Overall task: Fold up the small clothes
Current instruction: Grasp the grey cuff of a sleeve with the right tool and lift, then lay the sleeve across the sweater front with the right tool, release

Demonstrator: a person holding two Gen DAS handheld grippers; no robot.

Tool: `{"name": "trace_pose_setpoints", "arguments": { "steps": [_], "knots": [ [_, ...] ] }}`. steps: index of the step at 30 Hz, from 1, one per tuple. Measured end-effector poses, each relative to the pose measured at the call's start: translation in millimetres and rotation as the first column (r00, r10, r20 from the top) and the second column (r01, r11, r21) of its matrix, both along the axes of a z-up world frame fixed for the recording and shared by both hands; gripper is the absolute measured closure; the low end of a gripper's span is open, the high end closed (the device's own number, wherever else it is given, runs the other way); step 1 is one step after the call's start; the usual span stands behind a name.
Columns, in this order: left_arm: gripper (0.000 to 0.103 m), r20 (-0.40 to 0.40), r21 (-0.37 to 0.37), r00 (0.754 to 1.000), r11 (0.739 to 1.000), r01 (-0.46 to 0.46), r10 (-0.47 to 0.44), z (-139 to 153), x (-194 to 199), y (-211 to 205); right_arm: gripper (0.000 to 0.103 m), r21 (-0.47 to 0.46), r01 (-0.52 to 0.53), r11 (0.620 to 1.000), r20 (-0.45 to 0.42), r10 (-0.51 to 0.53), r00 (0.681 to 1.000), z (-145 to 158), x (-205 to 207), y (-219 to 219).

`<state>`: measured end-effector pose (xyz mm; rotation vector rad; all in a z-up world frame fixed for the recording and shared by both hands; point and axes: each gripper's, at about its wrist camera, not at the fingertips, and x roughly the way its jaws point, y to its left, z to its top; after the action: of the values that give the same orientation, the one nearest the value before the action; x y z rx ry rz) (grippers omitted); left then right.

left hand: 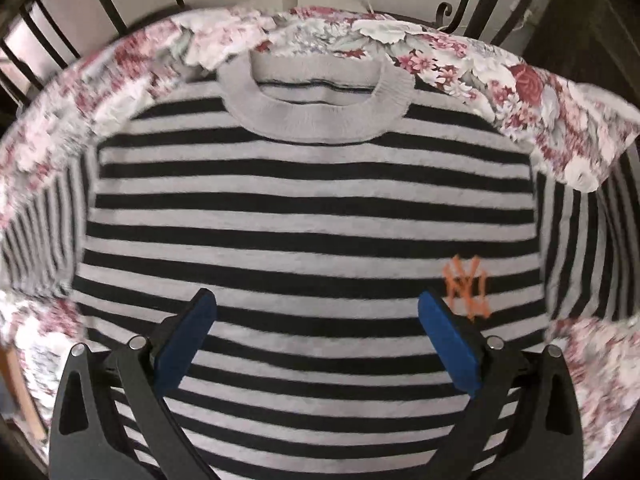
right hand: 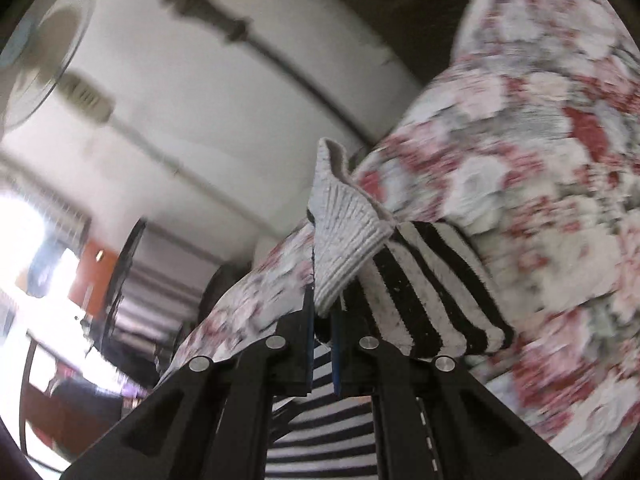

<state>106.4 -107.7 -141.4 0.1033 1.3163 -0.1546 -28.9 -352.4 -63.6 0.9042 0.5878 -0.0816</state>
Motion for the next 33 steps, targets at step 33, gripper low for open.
{"name": "trace_pose_setpoints", "arguments": {
  "steps": [33],
  "knots": [
    [0.004, -0.045, 0.018, 0.920, 0.921, -0.390, 0.390, -27, 42, 168, 0.073, 0.026, -0.440, 0.898, -0.311, 0.425, 0.850, -96, 121, 196]
  ]
}}
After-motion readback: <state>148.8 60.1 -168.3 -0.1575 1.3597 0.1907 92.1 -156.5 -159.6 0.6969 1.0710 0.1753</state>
